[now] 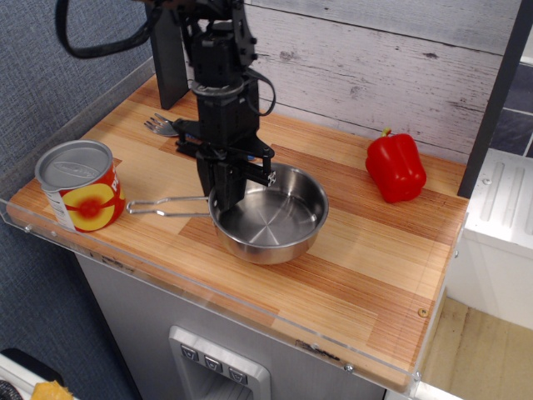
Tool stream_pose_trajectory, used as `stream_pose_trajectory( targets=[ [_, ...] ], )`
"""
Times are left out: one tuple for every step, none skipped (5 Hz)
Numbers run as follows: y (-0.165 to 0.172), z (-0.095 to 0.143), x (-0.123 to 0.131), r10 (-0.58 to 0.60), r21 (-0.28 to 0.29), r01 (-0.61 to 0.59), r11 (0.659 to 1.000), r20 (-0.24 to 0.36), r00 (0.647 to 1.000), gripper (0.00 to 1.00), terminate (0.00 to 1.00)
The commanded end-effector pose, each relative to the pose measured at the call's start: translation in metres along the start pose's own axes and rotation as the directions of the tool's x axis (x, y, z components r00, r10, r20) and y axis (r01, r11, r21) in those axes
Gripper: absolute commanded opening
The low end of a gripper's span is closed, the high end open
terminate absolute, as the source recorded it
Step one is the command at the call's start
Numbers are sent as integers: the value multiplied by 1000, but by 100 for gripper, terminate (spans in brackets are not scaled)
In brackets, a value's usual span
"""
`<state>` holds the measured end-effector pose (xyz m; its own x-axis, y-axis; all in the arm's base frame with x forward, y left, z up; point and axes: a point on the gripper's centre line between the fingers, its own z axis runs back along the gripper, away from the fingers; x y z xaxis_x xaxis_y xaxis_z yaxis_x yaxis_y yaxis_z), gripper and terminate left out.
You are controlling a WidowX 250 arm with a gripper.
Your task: Place the metal pot next to the bell pepper.
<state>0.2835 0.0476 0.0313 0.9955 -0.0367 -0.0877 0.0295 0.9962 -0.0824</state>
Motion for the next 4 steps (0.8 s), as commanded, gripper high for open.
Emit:
stream_pose_trajectory(
  targets=[
    [-12,22,3,426,-3,-428,904,110,898,0,0],
    [-20,19,0,570,-83,-565,821,66,819,0,0],
    [-31,18,-5,709,-148,-694,705,110,697,0,0],
    [-33,17,-7,806,-210,-780,589,82,586,0,0]
  ],
)
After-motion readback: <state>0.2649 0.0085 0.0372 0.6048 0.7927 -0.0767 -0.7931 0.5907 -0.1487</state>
